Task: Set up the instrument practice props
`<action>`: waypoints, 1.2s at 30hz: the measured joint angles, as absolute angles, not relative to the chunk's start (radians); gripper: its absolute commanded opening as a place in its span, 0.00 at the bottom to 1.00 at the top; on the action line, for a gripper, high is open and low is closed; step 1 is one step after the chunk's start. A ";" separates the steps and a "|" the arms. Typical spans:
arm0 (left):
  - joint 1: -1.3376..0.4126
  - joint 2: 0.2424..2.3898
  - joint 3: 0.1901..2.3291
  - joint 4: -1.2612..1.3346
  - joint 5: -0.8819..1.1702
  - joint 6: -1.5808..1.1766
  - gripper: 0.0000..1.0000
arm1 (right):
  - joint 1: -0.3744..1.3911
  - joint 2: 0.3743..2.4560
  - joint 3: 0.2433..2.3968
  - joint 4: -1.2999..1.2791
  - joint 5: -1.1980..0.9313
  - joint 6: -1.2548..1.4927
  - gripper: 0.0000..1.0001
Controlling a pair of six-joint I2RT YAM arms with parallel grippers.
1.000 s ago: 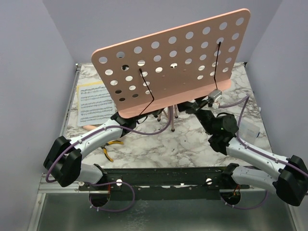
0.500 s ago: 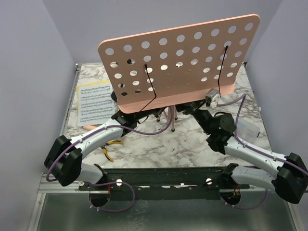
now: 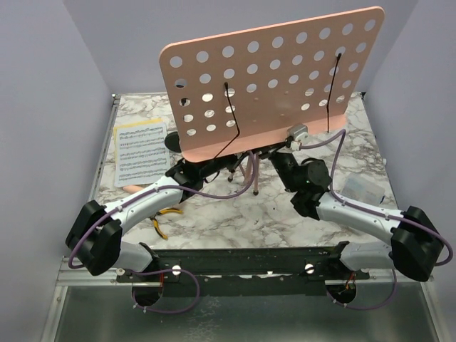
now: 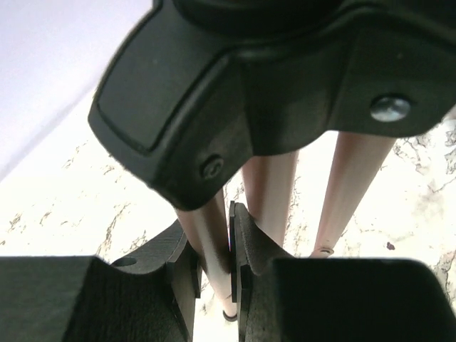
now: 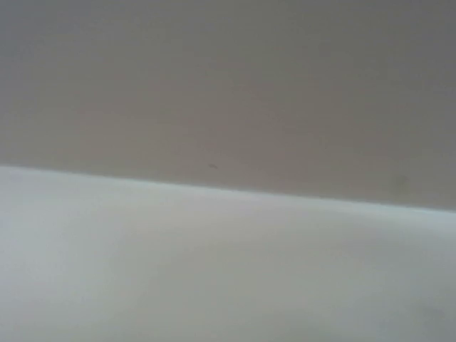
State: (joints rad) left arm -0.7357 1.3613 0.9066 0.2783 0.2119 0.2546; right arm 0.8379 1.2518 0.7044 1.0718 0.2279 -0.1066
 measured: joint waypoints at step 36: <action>-0.735 1.588 0.999 0.331 0.177 0.410 0.00 | 0.752 1.307 1.039 0.798 0.322 -0.355 0.00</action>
State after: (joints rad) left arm -0.7349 1.5883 0.9993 0.3305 0.1768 0.4099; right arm 0.7517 1.3067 1.0386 0.7982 0.3218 -0.3553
